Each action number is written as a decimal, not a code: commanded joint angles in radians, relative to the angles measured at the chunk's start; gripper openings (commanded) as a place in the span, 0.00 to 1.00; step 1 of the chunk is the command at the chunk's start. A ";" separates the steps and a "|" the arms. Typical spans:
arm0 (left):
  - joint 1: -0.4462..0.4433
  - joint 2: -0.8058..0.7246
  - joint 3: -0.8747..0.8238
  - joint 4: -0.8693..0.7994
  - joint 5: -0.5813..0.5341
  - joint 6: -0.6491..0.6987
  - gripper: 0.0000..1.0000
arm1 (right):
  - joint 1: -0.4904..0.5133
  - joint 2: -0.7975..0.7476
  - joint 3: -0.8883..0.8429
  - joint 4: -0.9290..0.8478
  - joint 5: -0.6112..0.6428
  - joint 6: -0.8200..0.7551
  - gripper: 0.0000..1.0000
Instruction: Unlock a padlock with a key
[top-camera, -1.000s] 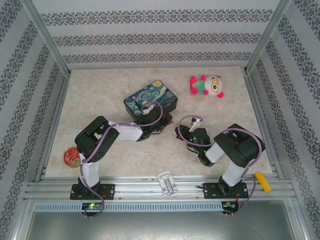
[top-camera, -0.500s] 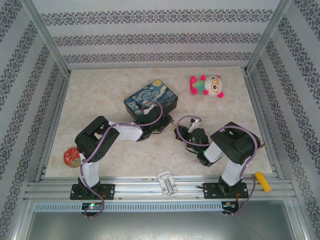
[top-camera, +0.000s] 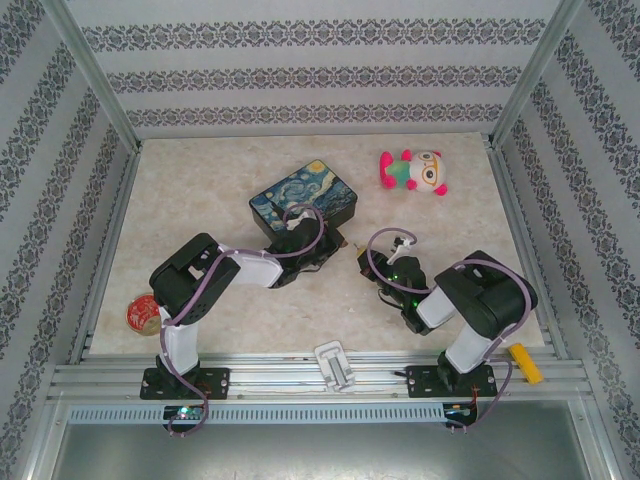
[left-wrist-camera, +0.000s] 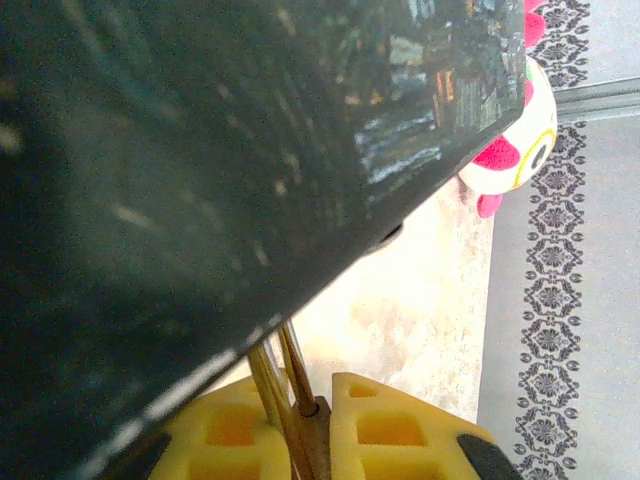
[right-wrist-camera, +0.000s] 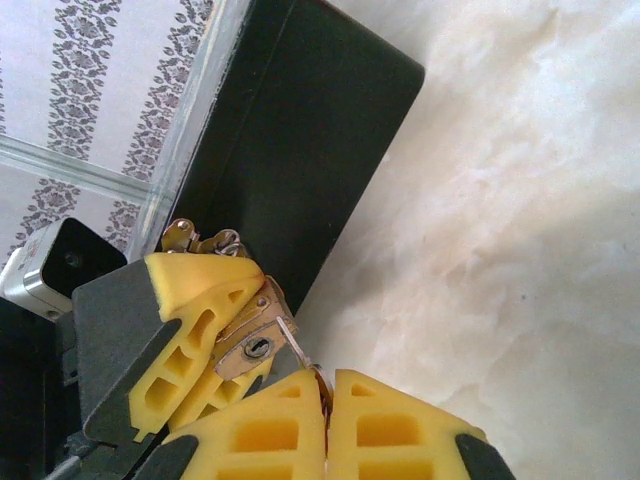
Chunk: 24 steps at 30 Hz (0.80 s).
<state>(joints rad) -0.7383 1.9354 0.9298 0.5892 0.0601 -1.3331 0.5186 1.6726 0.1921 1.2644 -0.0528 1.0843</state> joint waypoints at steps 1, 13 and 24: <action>-0.025 0.097 -0.072 0.004 0.173 -0.130 0.13 | -0.008 -0.048 -0.007 -0.056 -0.038 0.043 0.00; -0.037 0.128 -0.043 -0.070 0.133 -0.117 0.27 | -0.027 -0.173 0.005 -0.235 -0.050 0.008 0.00; -0.066 0.017 0.067 -0.569 -0.068 0.007 0.60 | -0.093 -0.345 0.040 -0.515 -0.094 -0.079 0.00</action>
<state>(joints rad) -0.7784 1.9232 0.9993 0.3687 0.0151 -1.2877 0.4519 1.3727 0.2085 0.8425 -0.1143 1.0573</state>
